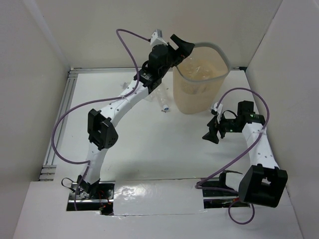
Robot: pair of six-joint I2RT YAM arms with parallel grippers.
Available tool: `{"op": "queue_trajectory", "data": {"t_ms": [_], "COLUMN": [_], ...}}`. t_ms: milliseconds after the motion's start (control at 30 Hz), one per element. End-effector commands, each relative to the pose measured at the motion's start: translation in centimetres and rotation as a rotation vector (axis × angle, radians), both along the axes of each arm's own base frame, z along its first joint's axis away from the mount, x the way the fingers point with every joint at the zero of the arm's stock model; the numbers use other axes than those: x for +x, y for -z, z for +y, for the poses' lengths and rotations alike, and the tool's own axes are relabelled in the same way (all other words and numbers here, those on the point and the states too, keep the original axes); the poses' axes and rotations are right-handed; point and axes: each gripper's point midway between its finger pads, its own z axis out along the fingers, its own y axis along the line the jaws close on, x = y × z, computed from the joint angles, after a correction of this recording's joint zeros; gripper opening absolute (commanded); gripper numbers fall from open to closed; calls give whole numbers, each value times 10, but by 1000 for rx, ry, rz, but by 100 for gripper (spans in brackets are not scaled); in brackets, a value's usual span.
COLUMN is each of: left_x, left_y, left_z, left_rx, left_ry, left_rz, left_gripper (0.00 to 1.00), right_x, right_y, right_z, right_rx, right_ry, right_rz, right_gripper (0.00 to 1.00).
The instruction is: Put the plastic bottles in the bin
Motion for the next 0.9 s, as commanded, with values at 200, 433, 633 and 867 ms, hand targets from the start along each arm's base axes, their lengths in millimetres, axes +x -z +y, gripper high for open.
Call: {"op": "queue_trajectory", "data": {"t_ms": [200, 433, 633, 867], "left_x": [-62, -144, -227, -297], "left_y": [-147, -139, -24, 57], "left_z": [56, 168, 280, 335], "left_rx": [-16, 147, 320, 321], "left_ry": [-42, -254, -419, -439], "left_rz": [-336, -333, -127, 81], "left_gripper": [100, 100, 100, 97], "right_x": [40, 81, 123, 178], "right_y": [-10, 3, -26, 8], "right_z": [57, 125, 202, 256], "right_rx": [-116, -276, -231, -290], "right_ry": [-85, -27, 151, 402], "right_rz": [-149, -207, -284, -201], "right_gripper": [75, 71, 78, 81]}}
